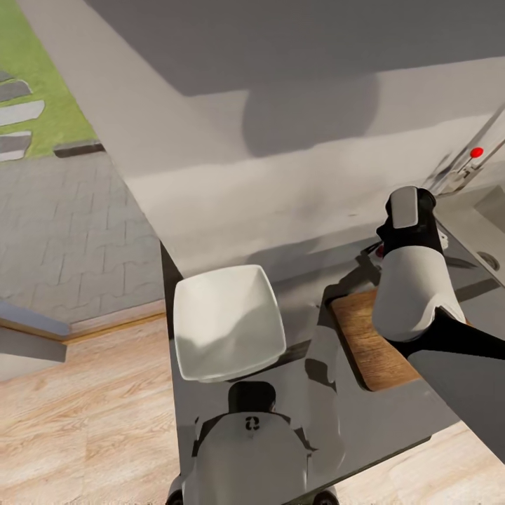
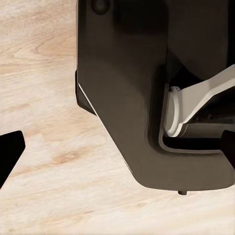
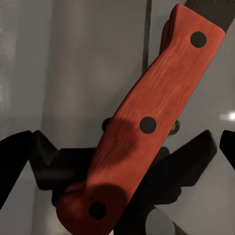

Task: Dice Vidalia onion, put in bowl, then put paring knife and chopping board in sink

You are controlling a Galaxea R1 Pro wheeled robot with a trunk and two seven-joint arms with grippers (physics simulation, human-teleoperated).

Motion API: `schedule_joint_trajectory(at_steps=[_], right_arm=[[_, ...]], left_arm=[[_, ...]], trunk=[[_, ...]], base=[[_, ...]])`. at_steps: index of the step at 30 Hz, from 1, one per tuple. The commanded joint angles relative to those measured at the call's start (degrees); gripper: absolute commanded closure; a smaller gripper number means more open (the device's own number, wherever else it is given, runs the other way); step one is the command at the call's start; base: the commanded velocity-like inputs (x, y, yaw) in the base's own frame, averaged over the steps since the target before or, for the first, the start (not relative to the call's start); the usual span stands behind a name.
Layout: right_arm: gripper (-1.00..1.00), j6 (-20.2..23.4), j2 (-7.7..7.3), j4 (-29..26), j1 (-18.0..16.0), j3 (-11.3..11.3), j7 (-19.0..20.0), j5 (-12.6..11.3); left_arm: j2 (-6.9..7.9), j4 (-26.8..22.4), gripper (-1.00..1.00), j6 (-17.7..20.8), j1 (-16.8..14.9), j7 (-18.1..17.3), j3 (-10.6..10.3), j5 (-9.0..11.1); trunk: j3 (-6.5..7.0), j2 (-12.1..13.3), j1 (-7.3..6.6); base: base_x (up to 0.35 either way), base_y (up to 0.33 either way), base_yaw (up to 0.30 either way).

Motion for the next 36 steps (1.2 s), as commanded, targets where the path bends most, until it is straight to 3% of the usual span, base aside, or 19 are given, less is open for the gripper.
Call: schedule_joint_trajectory(at_steps=[1,12,13,36], right_arm=[[-1.0,0.4,0.01,-0.05,1.28,-0.17,-0.15,0.09],[-1.0,0.42,0.03,-0.05,1.28,-0.17,-0.23,0.09],[1.0,0.44,0.03,-0.05,1.28,-0.17,-0.23,0.09],[1.0,0.49,0.03,-0.25,1.28,-0.18,-0.3,0.09]], left_arm=[[-0.05,-0.1,-1.0,-0.01,0.03,-0.47,0.27,0.09],[-0.05,-0.09,-1.0,-0.01,0.03,-0.47,0.27,0.11],[-0.05,-0.09,-1.0,-0.01,0.03,-0.47,0.27,0.11],[-0.05,-0.09,-1.0,-0.01,0.03,-0.47,0.27,0.09]], trunk=[[-0.18,-0.05,0.07],[-0.73,-0.05,0.07],[-0.73,-0.05,0.07],[-0.71,-0.05,0.07]], base=[[0.0,0.0,0.0],[0.0,0.0,0.0],[0.0,0.0,0.0],[0.0,0.0,0.0]])
